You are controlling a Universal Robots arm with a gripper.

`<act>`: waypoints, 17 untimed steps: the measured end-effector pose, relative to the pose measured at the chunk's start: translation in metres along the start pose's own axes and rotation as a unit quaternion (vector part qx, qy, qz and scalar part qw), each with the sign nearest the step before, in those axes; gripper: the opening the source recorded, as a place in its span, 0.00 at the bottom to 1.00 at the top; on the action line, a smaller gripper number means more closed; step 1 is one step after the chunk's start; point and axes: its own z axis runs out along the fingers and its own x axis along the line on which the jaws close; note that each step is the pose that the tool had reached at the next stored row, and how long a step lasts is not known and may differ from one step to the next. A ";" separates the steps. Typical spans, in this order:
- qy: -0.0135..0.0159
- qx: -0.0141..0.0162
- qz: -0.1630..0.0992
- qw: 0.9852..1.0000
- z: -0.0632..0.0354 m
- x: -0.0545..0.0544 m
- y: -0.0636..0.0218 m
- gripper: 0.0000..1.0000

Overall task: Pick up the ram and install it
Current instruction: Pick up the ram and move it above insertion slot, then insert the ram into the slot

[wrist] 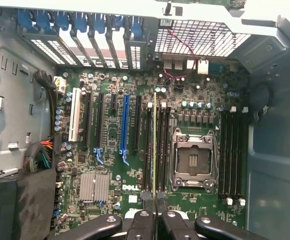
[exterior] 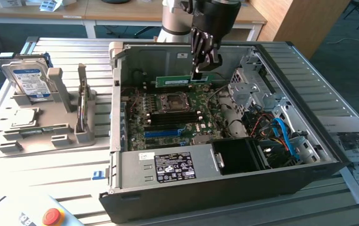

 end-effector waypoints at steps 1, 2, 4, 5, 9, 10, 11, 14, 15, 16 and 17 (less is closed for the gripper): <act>0.000 0.000 0.000 1.000 0.0000 0.000 0.0000 0.12; 0.000 0.000 0.000 1.000 0.0000 0.000 0.0001 0.12; 0.000 0.000 0.000 1.000 0.0001 0.000 0.0006 0.12; 0.000 0.000 0.000 1.000 0.0001 0.000 0.0008 0.12; 0.000 0.000 0.000 1.000 0.0003 0.000 0.0010 0.12; 0.000 0.000 0.000 1.000 0.0003 0.000 0.0011 0.12; 0.000 0.000 0.000 1.000 0.0004 0.000 0.0013 0.12; 0.000 0.000 0.000 1.000 0.0003 -0.001 0.0014 0.12; 0.000 0.000 0.000 1.000 0.0003 -0.001 0.0014 0.12; 0.000 0.000 0.000 1.000 0.0003 -0.001 0.0014 0.12; 0.000 0.000 0.000 1.000 0.0003 -0.001 0.0014 0.12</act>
